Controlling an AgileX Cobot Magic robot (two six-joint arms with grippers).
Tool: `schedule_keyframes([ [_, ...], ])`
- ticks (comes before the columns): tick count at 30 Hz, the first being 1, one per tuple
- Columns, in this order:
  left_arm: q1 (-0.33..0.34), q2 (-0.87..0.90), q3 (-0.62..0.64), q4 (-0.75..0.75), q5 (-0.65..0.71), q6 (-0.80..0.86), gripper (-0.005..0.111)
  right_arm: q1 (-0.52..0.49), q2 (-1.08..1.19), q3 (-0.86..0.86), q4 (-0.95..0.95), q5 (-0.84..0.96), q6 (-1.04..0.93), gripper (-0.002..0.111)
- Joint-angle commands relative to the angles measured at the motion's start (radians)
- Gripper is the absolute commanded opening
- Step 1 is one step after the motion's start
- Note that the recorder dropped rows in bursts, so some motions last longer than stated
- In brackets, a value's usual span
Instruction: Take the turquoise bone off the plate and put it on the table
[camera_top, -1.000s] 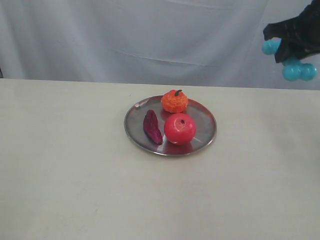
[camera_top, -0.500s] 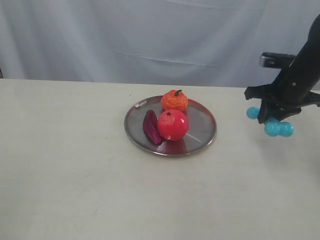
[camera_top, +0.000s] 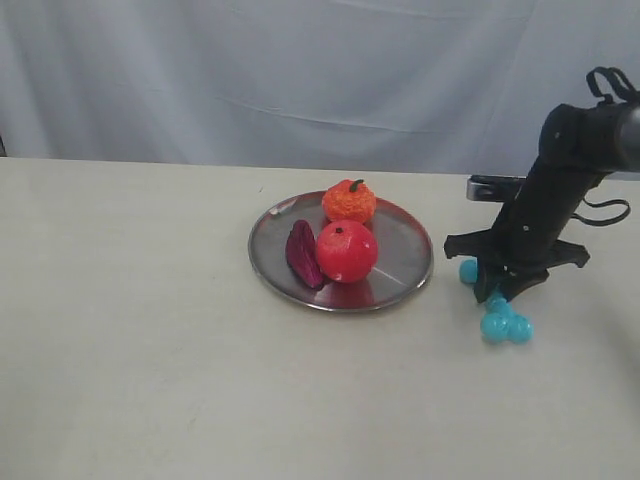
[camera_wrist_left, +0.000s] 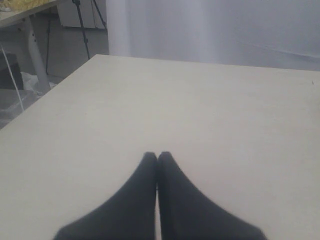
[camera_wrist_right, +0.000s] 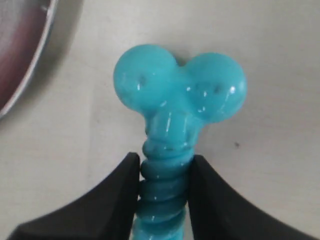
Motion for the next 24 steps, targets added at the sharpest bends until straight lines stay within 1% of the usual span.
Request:
schedule_keyframes([
  [1,0.002,-0.001,0.003,-0.001,-0.005,-0.004,0.0,0.022,0.022,0.001,0.011,-0.066,-0.007,0.0],
  [6,0.002,-0.001,0.003,-0.001,-0.005,-0.004,0.0,0.022,0.022,-0.001,0.004,-0.041,-0.025,0.0],
  [7,0.002,-0.001,0.003,-0.001,-0.005,-0.004,0.0,0.022,0.02,-0.001,0.004,-0.037,-0.027,0.003],
  [9,0.002,-0.001,0.003,-0.001,-0.005,-0.004,0.0,0.022,0.013,-0.001,0.004,-0.032,-0.031,0.015],
  [13,0.002,-0.001,0.003,-0.001,-0.005,-0.004,0.0,0.022,-0.026,-0.001,0.004,-0.023,-0.031,0.047],
  [15,0.002,-0.001,0.003,-0.001,-0.005,-0.004,0.0,0.022,-0.047,-0.001,0.004,-0.022,-0.031,0.053],
  [17,0.002,-0.001,0.003,-0.001,-0.005,-0.004,0.0,0.022,-0.081,-0.001,0.004,-0.015,-0.031,0.053],
  [20,0.002,-0.001,0.003,-0.001,-0.005,-0.004,0.0,0.022,-0.146,-0.001,0.004,0.0,-0.021,0.048],
  [21,0.002,-0.001,0.003,-0.001,-0.005,-0.004,0.0,0.022,-0.199,-0.001,0.003,0.003,-0.015,0.04],
  [22,0.002,-0.001,0.003,-0.001,-0.005,-0.004,0.0,0.022,-0.223,-0.001,-0.001,-0.001,-0.015,0.035],
  [23,0.002,-0.001,0.003,-0.001,-0.005,-0.004,0.0,0.024,-0.29,0.003,-0.016,-0.022,-0.015,0.019],
  [24,0.002,-0.001,0.003,-0.001,-0.005,-0.004,0.0,0.029,-0.321,0.012,-0.024,-0.042,-0.015,0.012],
])
